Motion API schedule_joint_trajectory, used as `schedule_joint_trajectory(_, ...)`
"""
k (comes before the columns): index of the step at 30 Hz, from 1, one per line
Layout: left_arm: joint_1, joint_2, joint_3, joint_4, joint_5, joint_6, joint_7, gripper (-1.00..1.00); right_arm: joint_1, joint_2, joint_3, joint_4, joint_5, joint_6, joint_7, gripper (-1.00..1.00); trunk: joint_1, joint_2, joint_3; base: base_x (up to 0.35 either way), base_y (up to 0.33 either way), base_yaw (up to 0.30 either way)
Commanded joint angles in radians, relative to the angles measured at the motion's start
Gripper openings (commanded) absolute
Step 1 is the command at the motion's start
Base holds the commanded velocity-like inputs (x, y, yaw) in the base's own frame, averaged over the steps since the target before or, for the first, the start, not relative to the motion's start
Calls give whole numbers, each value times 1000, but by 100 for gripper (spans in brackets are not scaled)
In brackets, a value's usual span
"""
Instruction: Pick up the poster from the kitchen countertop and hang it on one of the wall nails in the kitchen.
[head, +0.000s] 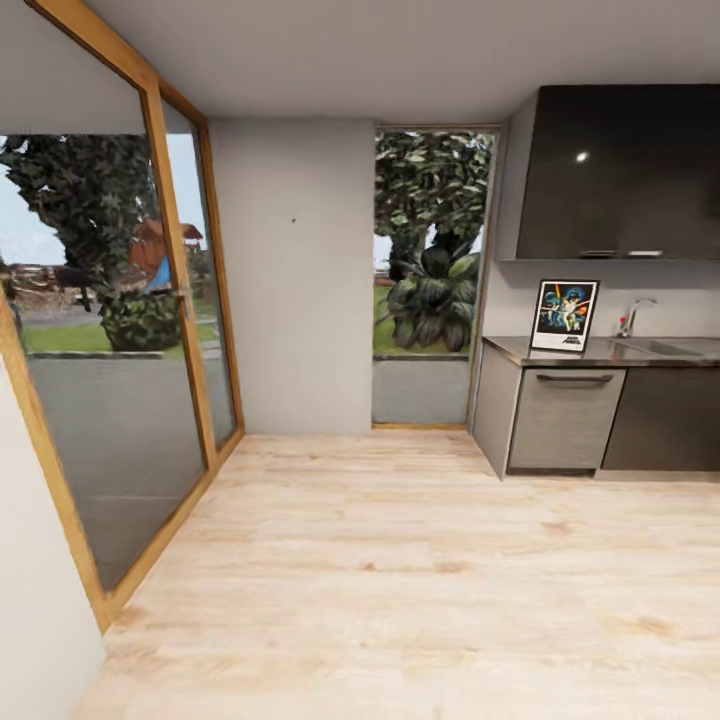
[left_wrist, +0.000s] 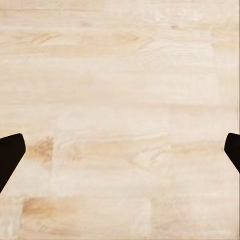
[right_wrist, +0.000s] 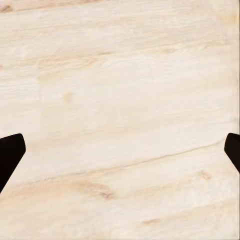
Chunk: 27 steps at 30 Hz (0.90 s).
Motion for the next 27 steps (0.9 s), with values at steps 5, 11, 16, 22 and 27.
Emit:
schedule_joint_trajectory(5,0,0,0,-1,-1,-1,0,100,-1,3,2,1,0,-4,0,100,0,0,0,224,-202,-120)
schedule_joint_trajectory(11,0,0,0,-1,-1,-1,0,100,-1,2,5,3,4,-3,0,100,0,0,0,224,-202,-23)
schedule_joint_trajectory(16,0,0,0,-1,0,-1,0,100,-1,2,8,3,7,-4,1,100,0,0,0,232,-202,-3)
schedule_joint_trajectory(22,0,0,0,-1,0,-2,0,100,-1,8,11,3,8,-4,1,100,0,0,0,256,-200,0)
schedule_joint_trajectory(27,0,0,0,-1,0,-2,0,100,-1,11,13,3,8,-4,1,100,0,0,0,276,-194,-77)
